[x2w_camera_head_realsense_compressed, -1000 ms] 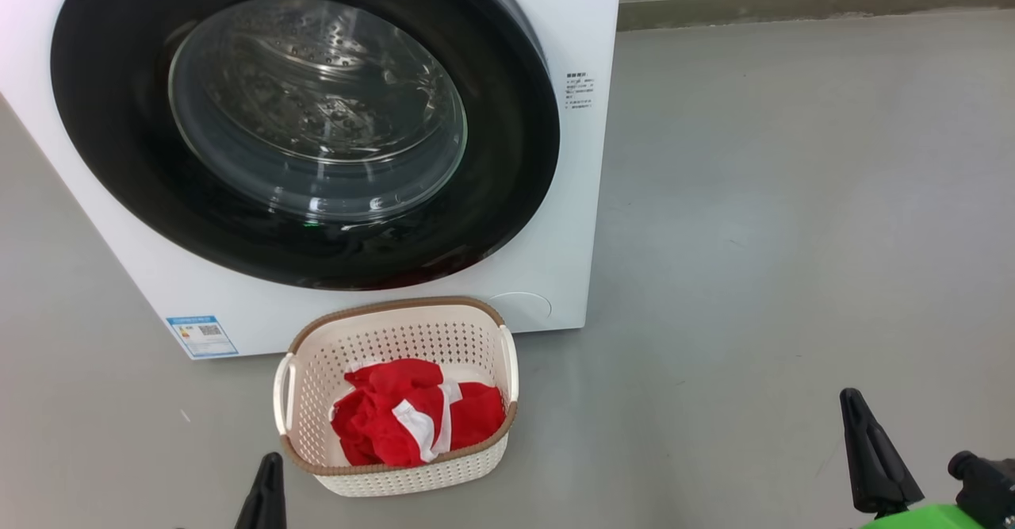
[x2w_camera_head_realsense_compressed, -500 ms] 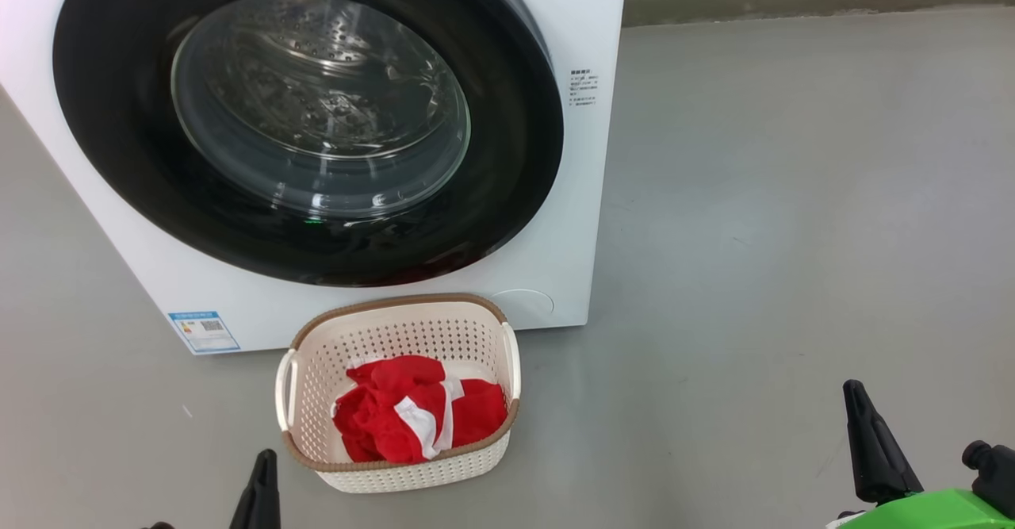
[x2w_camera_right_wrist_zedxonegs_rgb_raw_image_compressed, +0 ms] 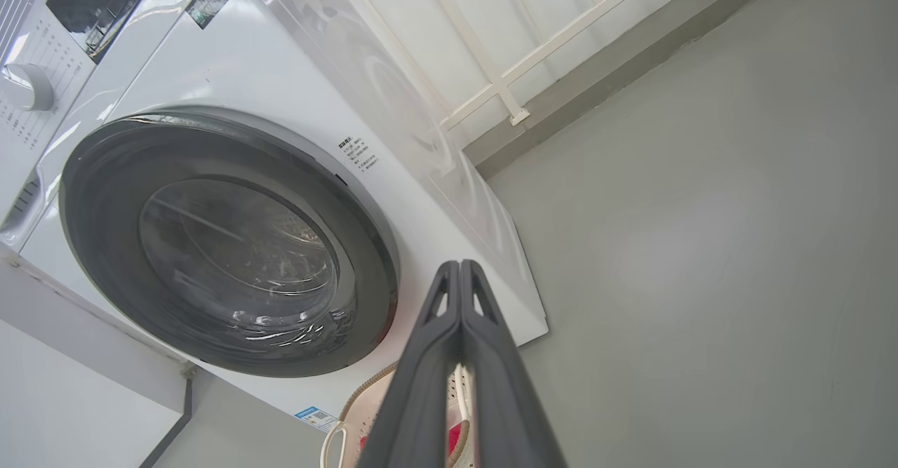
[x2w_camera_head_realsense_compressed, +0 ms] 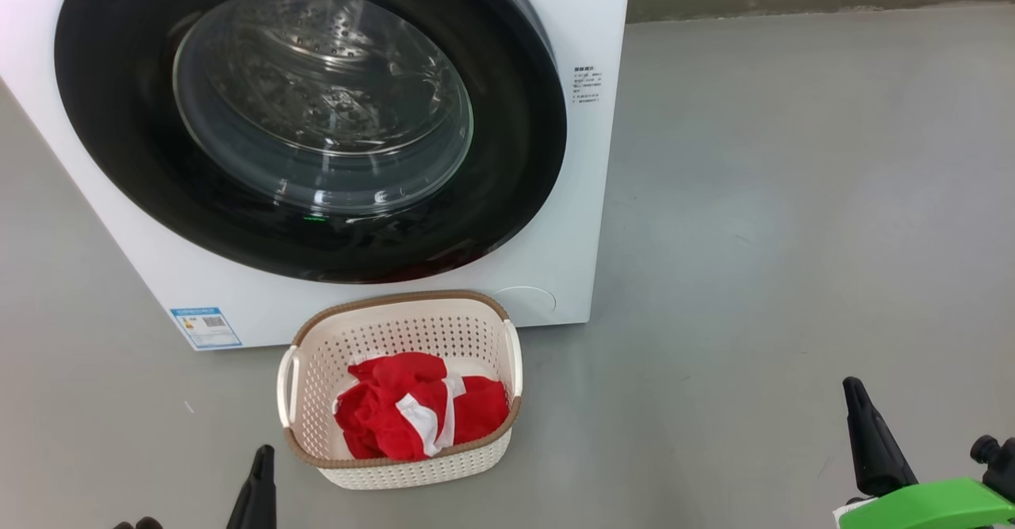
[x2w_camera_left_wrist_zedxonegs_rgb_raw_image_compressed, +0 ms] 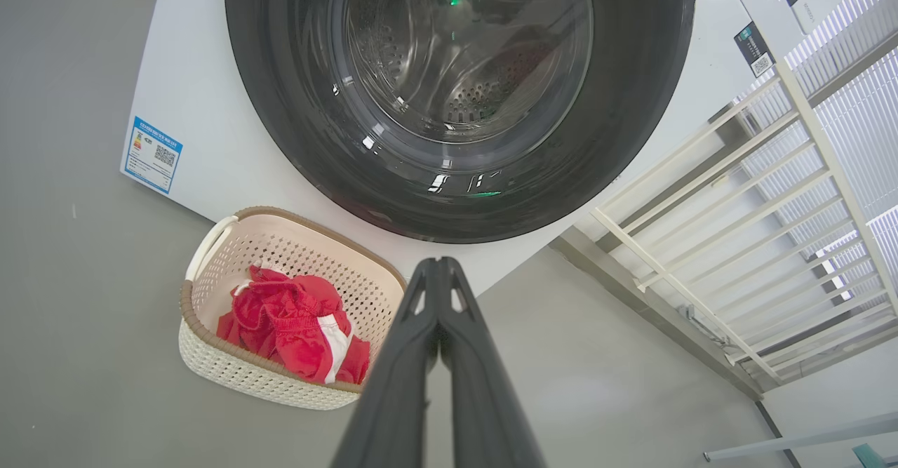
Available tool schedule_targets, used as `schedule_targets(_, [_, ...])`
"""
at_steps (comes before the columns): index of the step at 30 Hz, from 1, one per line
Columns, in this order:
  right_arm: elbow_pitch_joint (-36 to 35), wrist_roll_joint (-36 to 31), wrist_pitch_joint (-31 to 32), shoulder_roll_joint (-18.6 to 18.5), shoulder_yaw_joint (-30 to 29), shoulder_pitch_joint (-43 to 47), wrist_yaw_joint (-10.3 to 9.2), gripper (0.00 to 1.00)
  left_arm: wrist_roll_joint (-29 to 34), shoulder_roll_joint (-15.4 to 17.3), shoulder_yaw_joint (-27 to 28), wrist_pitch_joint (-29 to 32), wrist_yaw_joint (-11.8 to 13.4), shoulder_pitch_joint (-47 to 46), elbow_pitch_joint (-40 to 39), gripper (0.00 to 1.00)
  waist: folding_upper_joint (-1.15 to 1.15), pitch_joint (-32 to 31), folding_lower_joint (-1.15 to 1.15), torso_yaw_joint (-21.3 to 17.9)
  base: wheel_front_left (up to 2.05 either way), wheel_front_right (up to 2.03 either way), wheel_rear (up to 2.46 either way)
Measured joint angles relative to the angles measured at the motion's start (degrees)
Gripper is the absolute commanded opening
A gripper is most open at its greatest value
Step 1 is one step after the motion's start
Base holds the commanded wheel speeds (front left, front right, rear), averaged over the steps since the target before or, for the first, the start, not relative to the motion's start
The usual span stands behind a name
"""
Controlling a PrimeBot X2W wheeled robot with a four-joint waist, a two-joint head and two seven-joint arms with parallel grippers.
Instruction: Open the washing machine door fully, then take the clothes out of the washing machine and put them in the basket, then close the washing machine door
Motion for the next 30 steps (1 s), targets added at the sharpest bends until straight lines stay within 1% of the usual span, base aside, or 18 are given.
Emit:
schedule_targets(2, [0.16, 1.51, 0.31, 0.0, -0.01, -0.37, 0.0, 0.0, -1.52, 0.0, 0.08, 0.16, -0.46, -0.03, 0.15, 0.0, 0.0, 0.04, 0.0, 0.04, 0.0, 0.0, 0.0])
schedule_targets(14, [1.01, 9.31, 2.26, -0.1, -0.05, -1.17, 0.0, 0.0, -9.28, 0.02, 0.63, 2.33, -1.02, -1.4, 1.22, 0.0, 0.0, 0.3, 0.0, 0.29, 0.0, 0.0, 0.0])
schedule_targets(21, [1.42, 13.62, 3.33, -0.22, -0.1, -2.42, 0.0, 0.0, -13.69, 0.03, 1.08, 3.33, -1.88, -2.31, 1.83, 0.0, 0.0, 0.45, 0.0, 0.43, 0.0, 0.0, 0.0])
schedule_targets(30, [2.16, 19.79, 4.87, -0.32, -0.16, -3.44, -0.01, 0.0, -19.53, 0.03, 1.69, 4.63, -2.01, -3.41, 2.7, 0.0, 0.0, 0.65, 0.0, 0.62, 0.0, 0.0, 0.0])
